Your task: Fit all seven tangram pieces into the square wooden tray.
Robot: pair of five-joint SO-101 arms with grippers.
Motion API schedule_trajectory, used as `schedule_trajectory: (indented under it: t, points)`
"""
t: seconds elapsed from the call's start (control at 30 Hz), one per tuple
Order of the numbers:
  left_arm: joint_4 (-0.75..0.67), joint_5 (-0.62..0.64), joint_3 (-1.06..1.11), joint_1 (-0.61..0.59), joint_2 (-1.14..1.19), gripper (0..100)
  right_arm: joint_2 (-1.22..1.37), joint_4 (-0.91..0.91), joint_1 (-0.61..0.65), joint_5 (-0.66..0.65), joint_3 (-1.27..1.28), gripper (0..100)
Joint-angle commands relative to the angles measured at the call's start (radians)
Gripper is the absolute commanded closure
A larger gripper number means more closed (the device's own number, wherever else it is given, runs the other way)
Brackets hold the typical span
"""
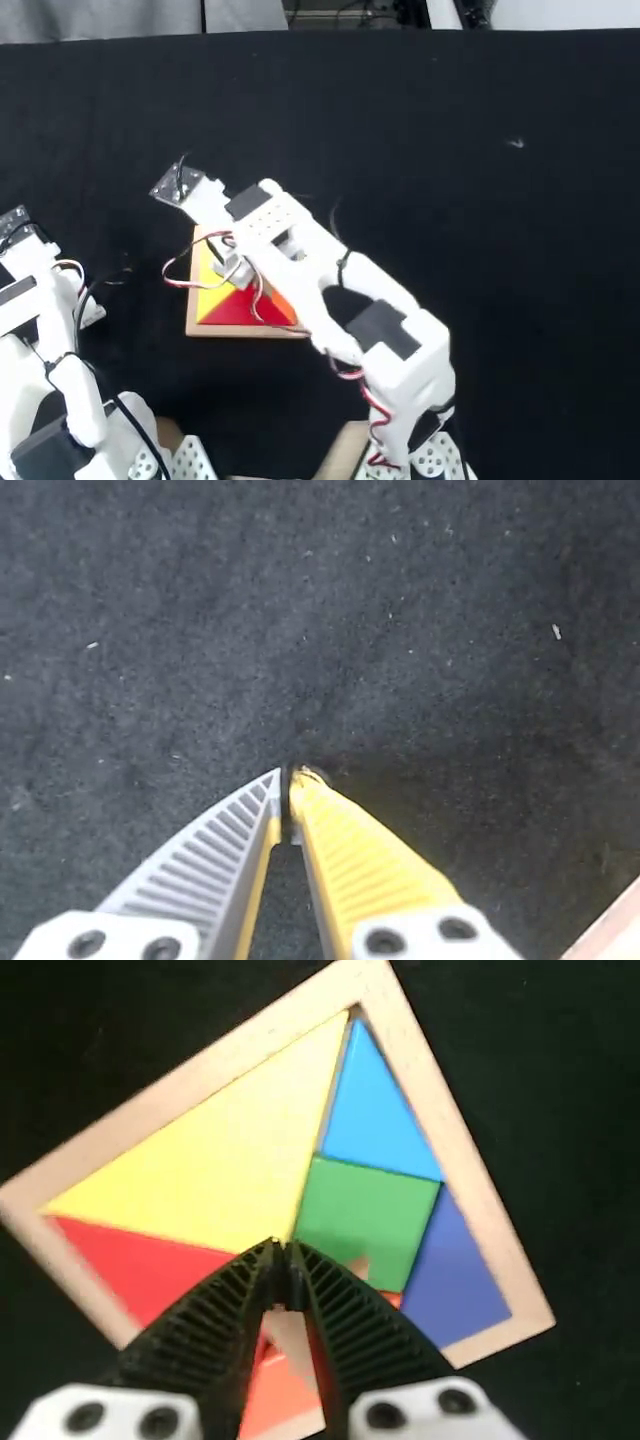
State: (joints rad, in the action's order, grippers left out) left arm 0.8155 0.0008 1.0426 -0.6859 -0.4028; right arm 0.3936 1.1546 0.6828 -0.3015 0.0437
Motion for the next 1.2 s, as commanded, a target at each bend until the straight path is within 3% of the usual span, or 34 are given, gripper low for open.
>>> schedule_trajectory:
  t: [0.0,0.43,0.7,1.17]
  points:
    - [-0.017,0.011,-0.016,-0.008,-0.026,97,-0.001,-0.012,-0.055,0.000,-0.059,98.8]
    - [-0.017,0.008,-0.012,0.019,-0.031,97,-0.145,0.098,-0.071,0.000,-0.054,98.8]
    - [-0.017,0.008,-0.012,0.019,-0.031,97,-0.179,-0.023,-0.107,-0.071,0.140,98.8]
    - [-0.018,0.008,-0.012,0.018,-0.031,97,-0.186,-0.020,-0.074,-0.071,0.157,98.8]
